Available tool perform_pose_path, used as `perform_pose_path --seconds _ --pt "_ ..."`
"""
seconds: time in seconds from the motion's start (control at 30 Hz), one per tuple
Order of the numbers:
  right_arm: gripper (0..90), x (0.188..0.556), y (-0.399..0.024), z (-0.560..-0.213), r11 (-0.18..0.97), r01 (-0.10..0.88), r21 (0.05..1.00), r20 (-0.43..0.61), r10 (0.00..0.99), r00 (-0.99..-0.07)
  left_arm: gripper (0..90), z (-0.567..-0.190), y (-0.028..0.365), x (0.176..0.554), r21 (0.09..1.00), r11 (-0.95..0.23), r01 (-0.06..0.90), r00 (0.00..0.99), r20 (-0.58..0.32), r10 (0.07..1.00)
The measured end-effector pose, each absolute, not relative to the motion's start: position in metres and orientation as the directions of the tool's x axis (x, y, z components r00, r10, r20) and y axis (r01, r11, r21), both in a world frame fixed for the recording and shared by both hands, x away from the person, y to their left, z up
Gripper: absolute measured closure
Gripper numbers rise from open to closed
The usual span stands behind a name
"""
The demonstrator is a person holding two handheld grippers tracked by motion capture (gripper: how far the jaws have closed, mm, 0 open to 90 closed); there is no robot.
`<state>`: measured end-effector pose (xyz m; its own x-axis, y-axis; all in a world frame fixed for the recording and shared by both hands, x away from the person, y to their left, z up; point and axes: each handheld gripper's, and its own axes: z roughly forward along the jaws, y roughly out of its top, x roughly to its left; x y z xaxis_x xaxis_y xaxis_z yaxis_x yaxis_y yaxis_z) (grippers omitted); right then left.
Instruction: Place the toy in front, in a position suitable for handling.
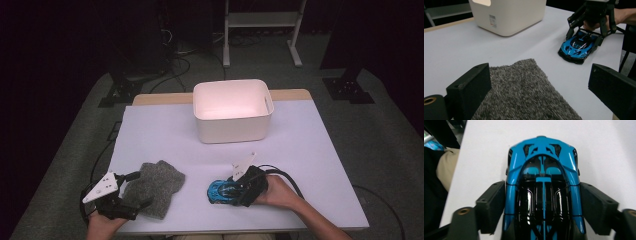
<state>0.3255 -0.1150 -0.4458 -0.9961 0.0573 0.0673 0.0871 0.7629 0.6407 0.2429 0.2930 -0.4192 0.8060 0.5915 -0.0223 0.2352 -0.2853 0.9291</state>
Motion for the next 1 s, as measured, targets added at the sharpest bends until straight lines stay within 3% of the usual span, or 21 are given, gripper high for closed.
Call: perform_pose_path --seconds 0.33,0.37,0.57,1.0 --pt "18.0 0.321 -0.13 -0.432 0.716 0.106 0.69 0.077 0.074 -0.994 8.1 -0.425 0.286 0.249 0.887 -0.397 0.236 0.838 0.021 0.546" --pt "17.2 0.32 -0.136 -0.429 0.711 0.111 0.694 0.075 0.082 -0.994 13.0 -0.427 0.285 0.252 0.885 -0.402 0.235 0.846 0.017 0.533" --pt "16.3 0.319 -0.148 -0.426 0.693 0.125 0.71 0.07 0.107 -0.992 15.8 -0.431 0.283 0.259 0.872 -0.429 0.235 0.859 0.02 0.511" --pt "15.8 0.311 -0.177 -0.425 0.666 0.162 0.728 0.068 0.165 -0.984 16.3 -0.428 0.263 0.275 0.843 -0.497 0.205 0.896 0.043 0.442"
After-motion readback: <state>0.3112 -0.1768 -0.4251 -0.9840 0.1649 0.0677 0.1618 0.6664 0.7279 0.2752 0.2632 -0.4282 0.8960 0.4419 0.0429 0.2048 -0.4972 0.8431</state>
